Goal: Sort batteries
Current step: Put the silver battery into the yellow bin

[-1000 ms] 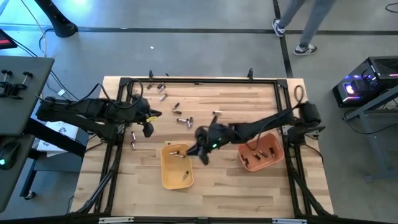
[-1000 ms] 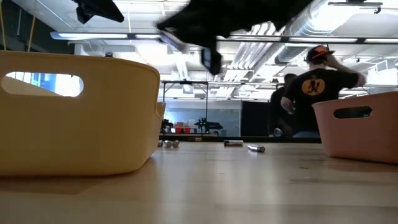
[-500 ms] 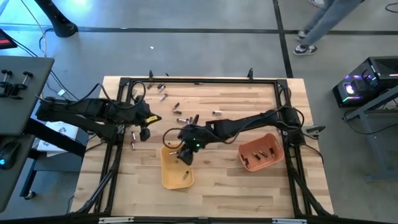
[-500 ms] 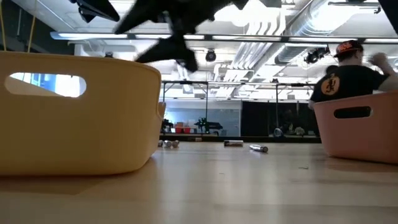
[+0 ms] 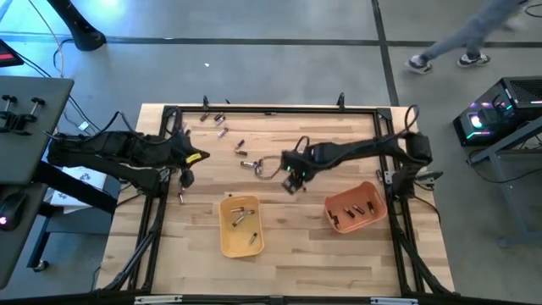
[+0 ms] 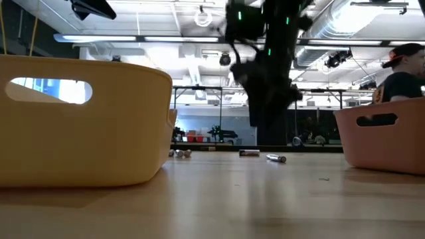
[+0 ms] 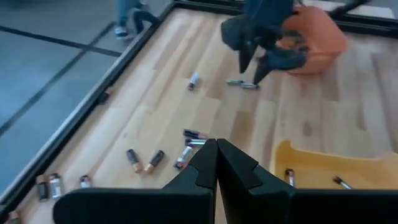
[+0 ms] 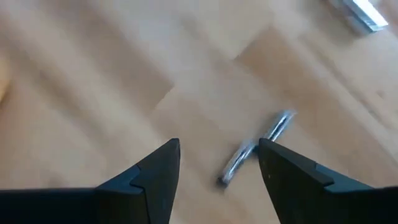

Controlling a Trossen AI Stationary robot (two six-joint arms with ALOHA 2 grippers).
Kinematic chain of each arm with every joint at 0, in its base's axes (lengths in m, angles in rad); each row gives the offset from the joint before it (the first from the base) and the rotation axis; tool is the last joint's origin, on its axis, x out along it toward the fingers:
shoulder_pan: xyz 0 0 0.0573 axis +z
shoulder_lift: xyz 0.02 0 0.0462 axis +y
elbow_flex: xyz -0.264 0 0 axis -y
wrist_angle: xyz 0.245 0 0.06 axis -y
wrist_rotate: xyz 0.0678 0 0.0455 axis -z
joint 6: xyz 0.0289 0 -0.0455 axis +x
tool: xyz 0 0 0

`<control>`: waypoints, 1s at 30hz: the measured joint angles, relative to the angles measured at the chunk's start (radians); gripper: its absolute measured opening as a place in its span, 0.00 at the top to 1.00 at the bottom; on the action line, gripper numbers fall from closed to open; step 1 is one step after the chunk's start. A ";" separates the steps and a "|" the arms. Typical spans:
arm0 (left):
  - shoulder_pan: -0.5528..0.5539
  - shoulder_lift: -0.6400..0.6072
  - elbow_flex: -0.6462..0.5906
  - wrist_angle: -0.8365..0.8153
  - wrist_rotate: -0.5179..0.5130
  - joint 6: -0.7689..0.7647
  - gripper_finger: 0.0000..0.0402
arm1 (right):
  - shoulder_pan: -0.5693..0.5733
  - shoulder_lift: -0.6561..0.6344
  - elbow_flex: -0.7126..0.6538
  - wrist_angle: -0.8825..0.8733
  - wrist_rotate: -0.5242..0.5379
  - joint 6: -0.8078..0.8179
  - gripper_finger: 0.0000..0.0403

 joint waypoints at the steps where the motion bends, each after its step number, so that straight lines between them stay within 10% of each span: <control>1: 0.000 0.001 0.000 0.003 -0.027 -0.009 1.00 | -0.029 0.001 -0.020 0.029 -0.002 0.014 0.48; 30: 0.041 0.078 0.000 0.052 -0.102 -0.144 1.00 | -0.119 0.119 -0.071 0.038 -0.023 0.197 0.56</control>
